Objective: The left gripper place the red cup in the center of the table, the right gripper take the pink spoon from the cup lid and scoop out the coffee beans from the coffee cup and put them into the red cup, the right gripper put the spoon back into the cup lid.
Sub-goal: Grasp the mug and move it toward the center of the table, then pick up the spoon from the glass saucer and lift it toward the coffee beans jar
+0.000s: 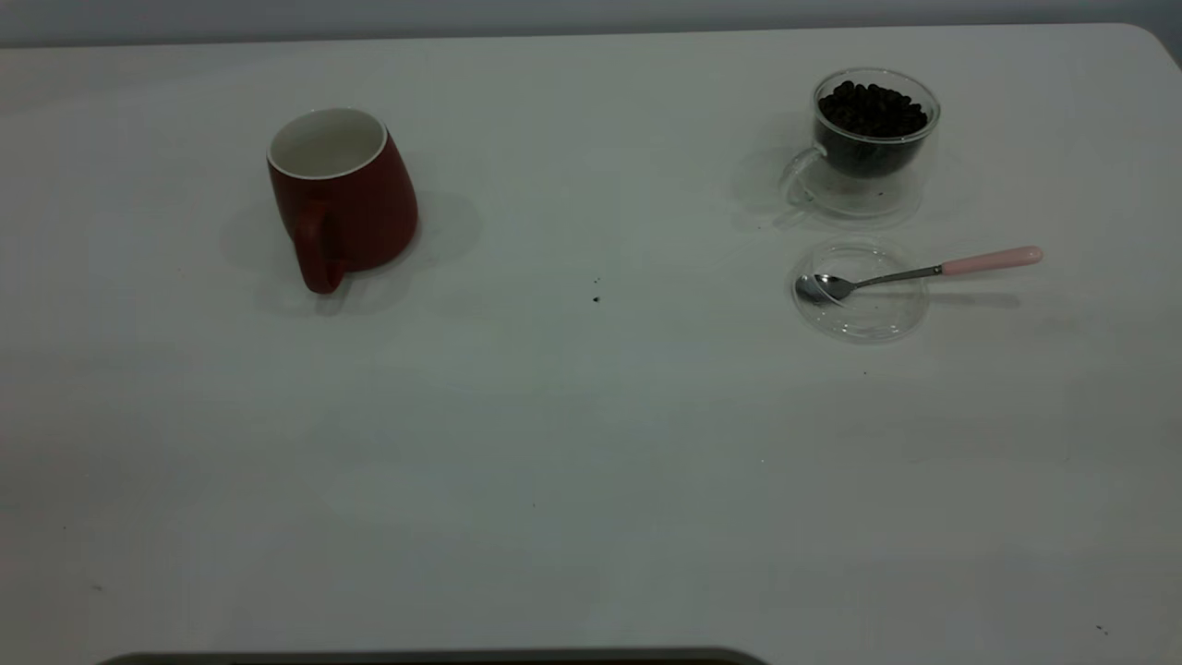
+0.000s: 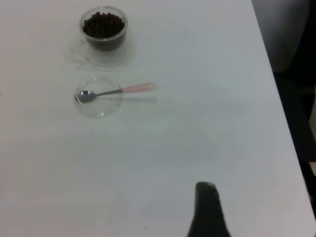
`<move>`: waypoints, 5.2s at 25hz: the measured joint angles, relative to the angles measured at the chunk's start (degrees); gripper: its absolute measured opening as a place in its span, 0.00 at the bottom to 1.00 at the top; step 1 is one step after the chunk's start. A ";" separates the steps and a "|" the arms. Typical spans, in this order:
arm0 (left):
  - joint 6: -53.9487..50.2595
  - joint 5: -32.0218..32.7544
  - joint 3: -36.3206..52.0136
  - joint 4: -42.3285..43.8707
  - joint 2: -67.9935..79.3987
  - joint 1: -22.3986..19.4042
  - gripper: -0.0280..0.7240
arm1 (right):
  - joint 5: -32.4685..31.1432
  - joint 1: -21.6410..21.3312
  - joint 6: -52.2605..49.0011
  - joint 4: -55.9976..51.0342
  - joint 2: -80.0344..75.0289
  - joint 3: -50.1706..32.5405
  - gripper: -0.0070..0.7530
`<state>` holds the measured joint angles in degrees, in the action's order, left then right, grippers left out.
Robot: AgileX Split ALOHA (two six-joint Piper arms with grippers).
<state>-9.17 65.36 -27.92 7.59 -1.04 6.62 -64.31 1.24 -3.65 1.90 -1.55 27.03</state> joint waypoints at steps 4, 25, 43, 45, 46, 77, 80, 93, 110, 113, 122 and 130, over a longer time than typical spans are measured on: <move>0.00 0.00 0.00 0.00 0.00 0.00 0.79 | 0.00 0.00 0.00 0.00 0.00 0.00 0.78; 0.58 -6.62 -8.49 2.66 20.13 0.00 0.79 | 0.00 0.00 0.00 0.00 0.00 0.00 0.78; -4.21 -27.50 -31.22 3.50 90.05 0.00 0.79 | 0.00 0.00 0.00 0.00 0.00 0.00 0.78; -2.93 -27.99 -33.68 3.50 95.19 -0.12 0.79 | 0.00 0.00 0.00 0.00 0.00 0.00 0.78; -2.15 -28.34 -35.00 3.45 97.93 -0.41 0.79 | 0.00 0.00 0.00 0.00 0.00 0.00 0.78; 63.95 -49.00 -54.23 7.02 134.76 -0.19 0.74 | -0.02 0.00 0.00 0.00 0.00 0.00 0.78; 67.62 -49.11 -54.23 2.88 134.76 0.07 0.73 | -0.02 0.00 0.00 0.00 0.00 0.00 0.78; 100.99 -46.96 -54.23 -31.79 135.28 1.87 0.73 | -0.02 0.00 0.00 0.00 0.00 0.00 0.78; 112.98 -49.16 -56.51 -49.09 135.42 10.06 0.73 | -0.02 0.00 0.00 0.00 0.00 0.00 0.78; 112.98 -49.23 -56.55 -49.20 135.67 10.78 0.73 | -0.02 0.00 0.00 0.00 0.00 0.00 0.78; 112.27 -48.96 -56.57 -48.97 135.76 10.64 0.73 | -0.02 0.00 0.00 0.00 0.00 0.00 0.78; 90.50 -38.52 -56.57 -34.26 123.84 3.31 0.73 | -0.02 0.00 0.00 0.00 0.00 0.00 0.78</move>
<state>81.33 26.84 -84.49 -26.67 122.80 9.92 -64.33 1.24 -3.65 1.90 -1.55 27.03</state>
